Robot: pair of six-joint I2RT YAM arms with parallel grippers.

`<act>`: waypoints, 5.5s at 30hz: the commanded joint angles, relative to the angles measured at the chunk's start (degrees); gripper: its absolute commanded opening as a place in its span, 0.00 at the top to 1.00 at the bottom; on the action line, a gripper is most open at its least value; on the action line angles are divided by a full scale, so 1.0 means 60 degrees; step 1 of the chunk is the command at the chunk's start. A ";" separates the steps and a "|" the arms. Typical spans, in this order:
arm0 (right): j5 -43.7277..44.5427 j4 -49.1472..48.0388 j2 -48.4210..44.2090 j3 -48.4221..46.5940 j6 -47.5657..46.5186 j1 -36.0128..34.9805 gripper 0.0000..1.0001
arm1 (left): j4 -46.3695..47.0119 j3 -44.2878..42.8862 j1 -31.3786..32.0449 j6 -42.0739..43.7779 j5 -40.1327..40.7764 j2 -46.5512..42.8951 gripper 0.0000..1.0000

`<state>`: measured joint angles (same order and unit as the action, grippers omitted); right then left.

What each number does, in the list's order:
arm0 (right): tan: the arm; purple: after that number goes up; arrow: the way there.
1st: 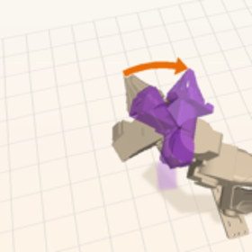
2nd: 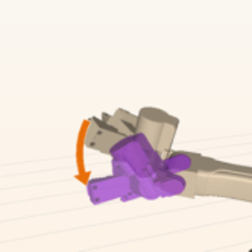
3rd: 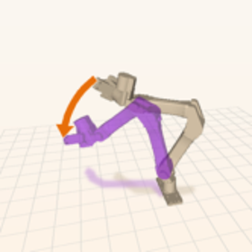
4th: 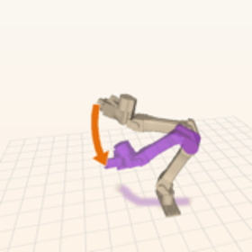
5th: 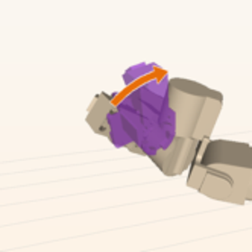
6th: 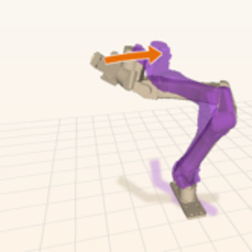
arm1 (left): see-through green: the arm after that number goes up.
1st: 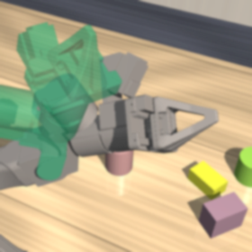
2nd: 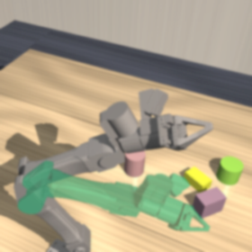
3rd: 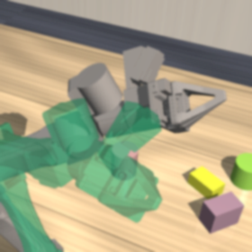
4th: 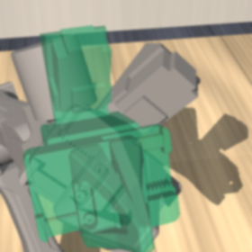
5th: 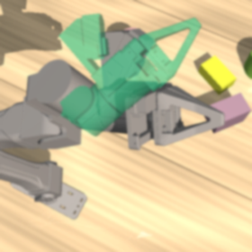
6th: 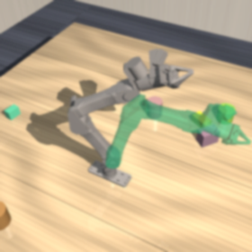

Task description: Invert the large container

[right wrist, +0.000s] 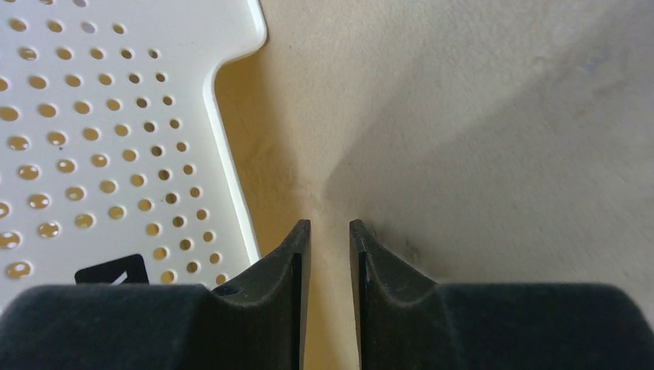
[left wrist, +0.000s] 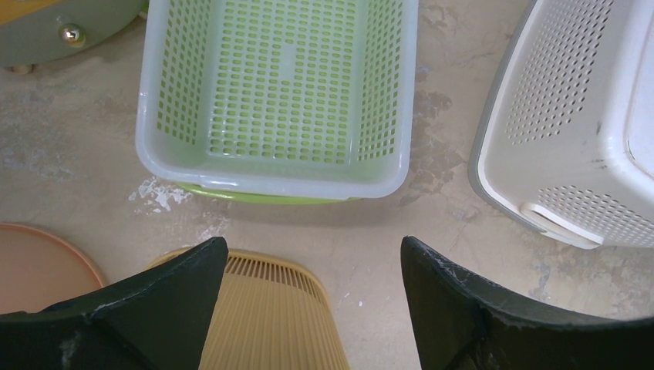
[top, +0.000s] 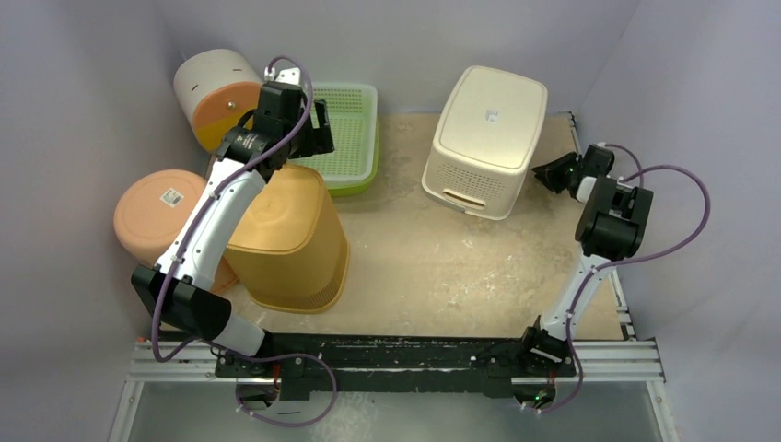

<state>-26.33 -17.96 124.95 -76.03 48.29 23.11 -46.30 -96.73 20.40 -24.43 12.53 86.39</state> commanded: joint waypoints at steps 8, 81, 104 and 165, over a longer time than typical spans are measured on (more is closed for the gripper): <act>0.2623 0.3482 -0.2781 -0.3160 -0.2921 -0.0969 0.69 | 0.0538 -0.0211 0.0077 0.0223 -0.0344 -0.0056 0.20; 0.6891 0.6888 -0.1575 -0.5701 -0.6628 -0.6537 0.00 | -0.0072 0.0860 0.0109 0.0265 0.0096 -0.1721 0.20; 0.1504 0.5835 0.1705 -0.9563 -0.4634 -0.8185 0.36 | 0.0631 0.0083 0.0101 0.0548 0.0653 -0.1885 0.20; 0.4926 0.6989 -0.0872 -0.7258 -0.5378 -0.7675 1.00 | 0.0824 0.0970 0.0107 0.0481 0.0688 -0.2684 0.20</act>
<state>-2.13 23.99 126.82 -123.02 19.20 -25.21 -44.18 -91.88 20.78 -21.87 16.71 72.58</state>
